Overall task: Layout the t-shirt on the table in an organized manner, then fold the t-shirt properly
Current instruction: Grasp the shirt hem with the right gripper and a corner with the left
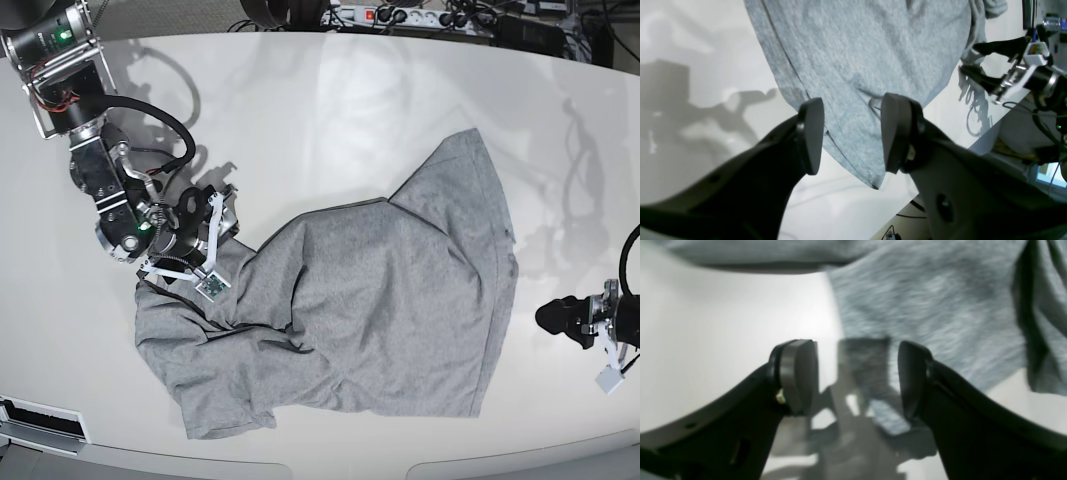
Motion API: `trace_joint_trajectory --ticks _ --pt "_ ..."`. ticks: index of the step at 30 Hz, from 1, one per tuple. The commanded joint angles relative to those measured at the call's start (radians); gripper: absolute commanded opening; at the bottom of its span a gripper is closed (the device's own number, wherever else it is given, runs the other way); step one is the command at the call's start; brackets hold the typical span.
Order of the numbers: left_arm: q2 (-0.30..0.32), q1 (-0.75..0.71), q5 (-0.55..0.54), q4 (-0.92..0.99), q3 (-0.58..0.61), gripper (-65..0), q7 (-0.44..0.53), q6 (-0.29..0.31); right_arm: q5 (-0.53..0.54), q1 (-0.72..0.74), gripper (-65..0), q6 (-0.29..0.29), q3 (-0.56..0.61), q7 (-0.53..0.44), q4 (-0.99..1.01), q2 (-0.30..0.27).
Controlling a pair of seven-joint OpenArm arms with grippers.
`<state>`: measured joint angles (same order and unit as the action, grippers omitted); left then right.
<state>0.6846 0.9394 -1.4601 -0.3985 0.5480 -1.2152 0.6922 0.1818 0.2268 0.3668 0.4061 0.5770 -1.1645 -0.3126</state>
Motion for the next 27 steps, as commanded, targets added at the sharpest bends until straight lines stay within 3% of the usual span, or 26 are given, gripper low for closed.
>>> trace_joint_trajectory --ticks 1,3,5,6,10,14,19,22,27 --pt "0.014 0.030 -0.023 -0.010 -0.008 -36.0 0.009 0.006 -0.035 0.027 -26.9 -0.023 -0.005 -0.042 0.012 0.000" --pt "0.013 0.024 -0.023 -0.010 -0.008 -36.0 0.009 0.006 -0.072 0.029 -37.7 -0.048 -0.005 -0.052 0.054 0.014" --pt "0.013 0.024 -0.023 -0.010 -0.008 -36.0 0.009 0.006 -0.086 0.028 -58.6 -0.045 -0.005 0.006 0.061 0.022" --pt "0.014 0.025 -0.023 -0.010 -0.008 -36.0 0.009 0.006 -0.085 0.033 -65.0 -0.042 -0.005 0.052 0.058 0.022" --pt "0.014 0.025 -0.023 -0.019 -0.008 -36.0 -0.023 0.006 -0.086 0.042 -65.0 -0.046 -0.008 0.249 -0.047 -0.005" --pt "0.023 0.024 -0.023 -0.098 -0.008 -36.2 -0.145 0.006 -0.056 0.037 -65.0 -0.010 -0.008 0.393 -0.313 -0.103" --pt "0.055 0.008 -0.023 -0.278 -0.008 -39.9 -0.181 0.006 0.142 0.037 -65.0 0.192 -0.008 0.475 -0.602 -0.270" --pt "0.059 -0.034 -0.023 -0.429 -0.008 -39.9 -0.181 0.006 0.242 0.038 -65.0 0.223 -0.008 0.475 -0.642 -0.337" --pt "0.087 -0.188 -0.023 -0.693 -0.008 -39.9 -0.181 0.006 0.294 0.036 -65.0 0.205 -0.008 0.452 -0.640 -0.347"
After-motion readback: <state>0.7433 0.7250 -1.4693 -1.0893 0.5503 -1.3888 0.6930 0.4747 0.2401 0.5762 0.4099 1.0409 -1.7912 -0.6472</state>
